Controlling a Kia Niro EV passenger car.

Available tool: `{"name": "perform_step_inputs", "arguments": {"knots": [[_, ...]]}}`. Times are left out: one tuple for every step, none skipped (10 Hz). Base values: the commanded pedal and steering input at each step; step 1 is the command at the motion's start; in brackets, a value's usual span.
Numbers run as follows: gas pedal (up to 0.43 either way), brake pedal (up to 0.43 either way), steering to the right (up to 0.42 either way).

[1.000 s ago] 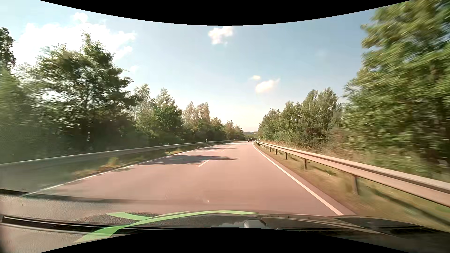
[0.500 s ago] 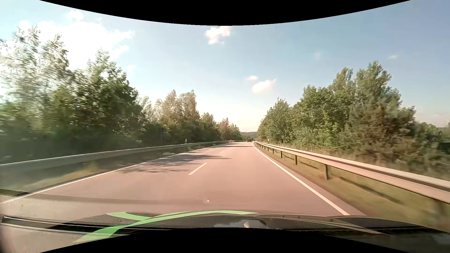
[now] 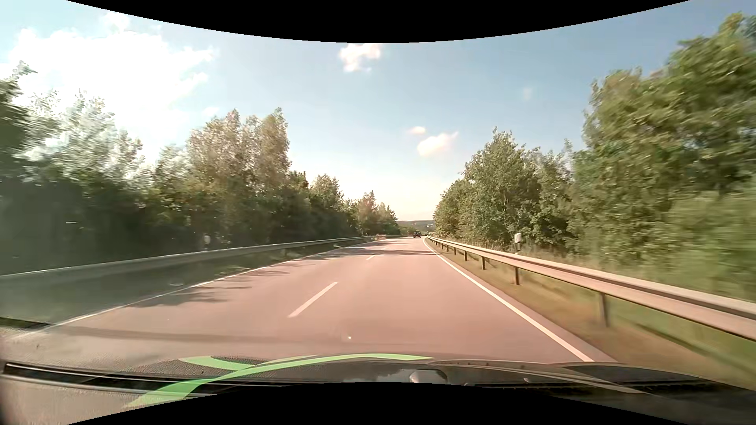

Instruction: Follow the waypoints while adhering to traffic rules and regulations

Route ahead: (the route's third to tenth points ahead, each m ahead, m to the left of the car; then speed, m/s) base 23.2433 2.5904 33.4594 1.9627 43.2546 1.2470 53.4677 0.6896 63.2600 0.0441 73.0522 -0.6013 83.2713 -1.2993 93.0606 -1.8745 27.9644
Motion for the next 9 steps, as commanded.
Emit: {"name": "perform_step_inputs", "arguments": {"knots": [[0.15, 0.0, 0.007], [0.15, 0.0, 0.007], [0.15, 0.0, 0.007], [0.15, 0.0, 0.007], [0.15, 0.0, 0.008], [0.15, 0.0, 0.008], [0.15, 0.0, 0.007], [0.15, 0.0, 0.007], [0.15, 0.0, 0.008]]}}
